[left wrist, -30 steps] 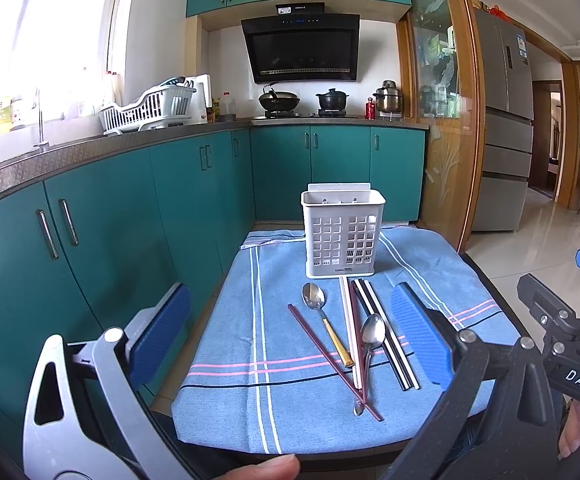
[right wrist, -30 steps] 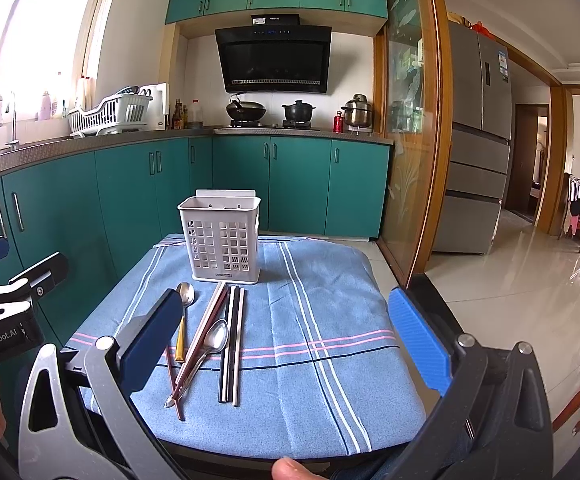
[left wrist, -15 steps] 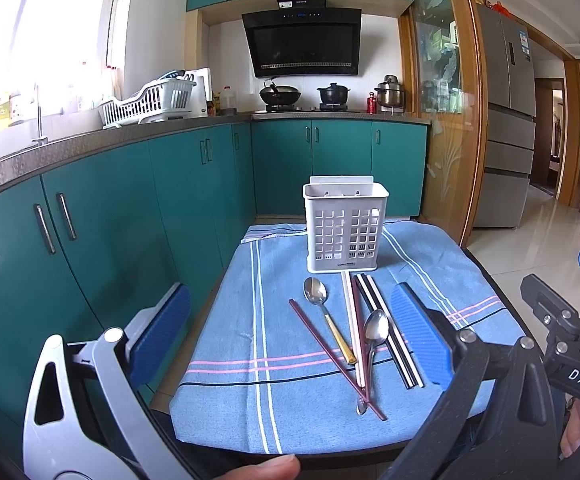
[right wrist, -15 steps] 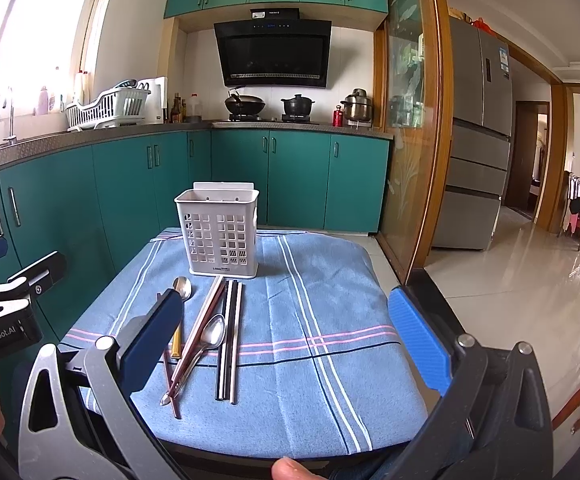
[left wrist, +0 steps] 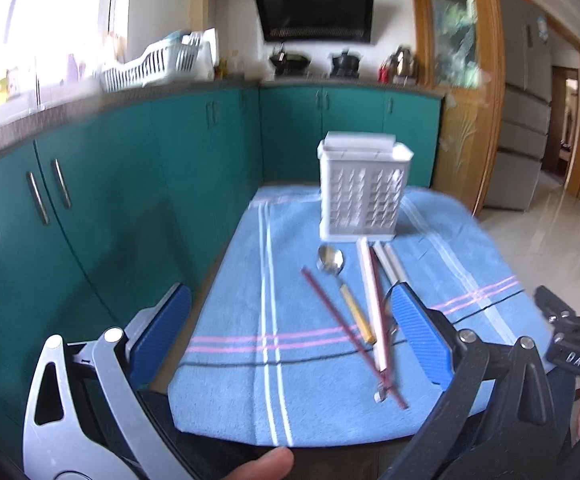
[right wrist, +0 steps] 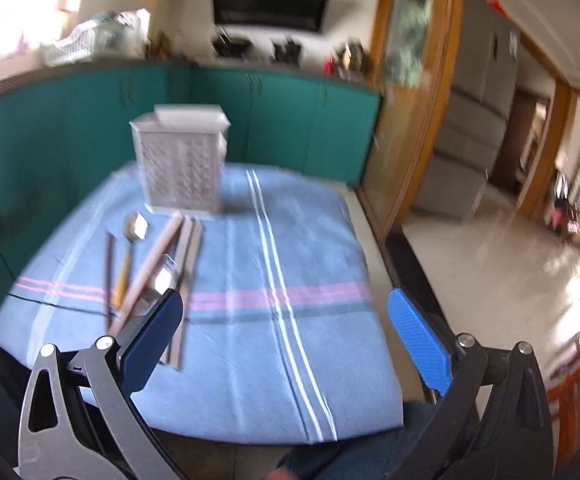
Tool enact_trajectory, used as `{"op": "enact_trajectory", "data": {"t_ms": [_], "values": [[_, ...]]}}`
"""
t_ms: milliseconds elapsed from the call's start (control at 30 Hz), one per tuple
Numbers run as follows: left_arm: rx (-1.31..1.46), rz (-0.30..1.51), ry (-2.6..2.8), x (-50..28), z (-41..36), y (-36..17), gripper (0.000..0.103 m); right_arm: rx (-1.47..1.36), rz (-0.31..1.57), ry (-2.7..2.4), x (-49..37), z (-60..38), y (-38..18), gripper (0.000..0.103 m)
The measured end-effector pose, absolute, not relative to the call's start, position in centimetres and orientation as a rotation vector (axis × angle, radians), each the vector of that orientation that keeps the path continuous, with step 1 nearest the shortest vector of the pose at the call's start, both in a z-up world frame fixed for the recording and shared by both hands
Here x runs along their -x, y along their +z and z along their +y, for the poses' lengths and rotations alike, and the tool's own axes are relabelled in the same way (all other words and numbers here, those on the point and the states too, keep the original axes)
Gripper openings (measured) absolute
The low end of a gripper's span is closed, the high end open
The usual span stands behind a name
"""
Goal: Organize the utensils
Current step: 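Reach the left gripper down to the red chopstick beside the spoon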
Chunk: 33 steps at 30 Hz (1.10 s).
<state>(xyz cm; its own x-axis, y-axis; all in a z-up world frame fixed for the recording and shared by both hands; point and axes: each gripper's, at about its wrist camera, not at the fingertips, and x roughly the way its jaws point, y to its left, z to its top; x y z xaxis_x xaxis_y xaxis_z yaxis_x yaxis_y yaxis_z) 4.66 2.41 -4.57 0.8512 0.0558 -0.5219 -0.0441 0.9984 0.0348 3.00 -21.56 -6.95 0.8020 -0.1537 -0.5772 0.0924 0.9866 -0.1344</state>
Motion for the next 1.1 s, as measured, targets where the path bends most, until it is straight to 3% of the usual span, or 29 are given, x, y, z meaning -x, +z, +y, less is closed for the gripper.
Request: {"op": "enact_trajectory", "data": {"t_ms": [67, 200, 267, 400, 767, 1100], "values": [[-0.022, 0.595, 0.078, -5.6, 2.9, -5.7, 0.099, 0.096, 0.664, -0.132, -3.7, -22.1, -8.1, 0.094], [-0.008, 0.667, 0.083, -7.6, 3.8, -7.9, 0.095, 0.066, 0.770, -0.095, -5.9, -22.6, -10.9, 0.055], [-0.010, 0.697, 0.075, -8.5, 3.9, -8.7, 0.087, 0.035, 0.829, -0.042, -7.2, -22.2, -12.2, 0.045], [-0.022, 0.757, 0.078, -10.8, 4.1, -10.2, 0.079, 0.011, 0.910, 0.039, -11.0, -21.1, -13.7, 0.042], [0.012, 0.825, 0.123, -17.1, 7.1, -10.9, 0.083, -0.033, 1.090, 0.164, -27.3, -17.7, -15.4, 0.042], [-0.004, 0.889, 0.055, -21.3, 5.8, -12.8, 0.084, 0.040, 1.110, 0.038, -27.0, -20.0, -15.9, 0.040]]}}
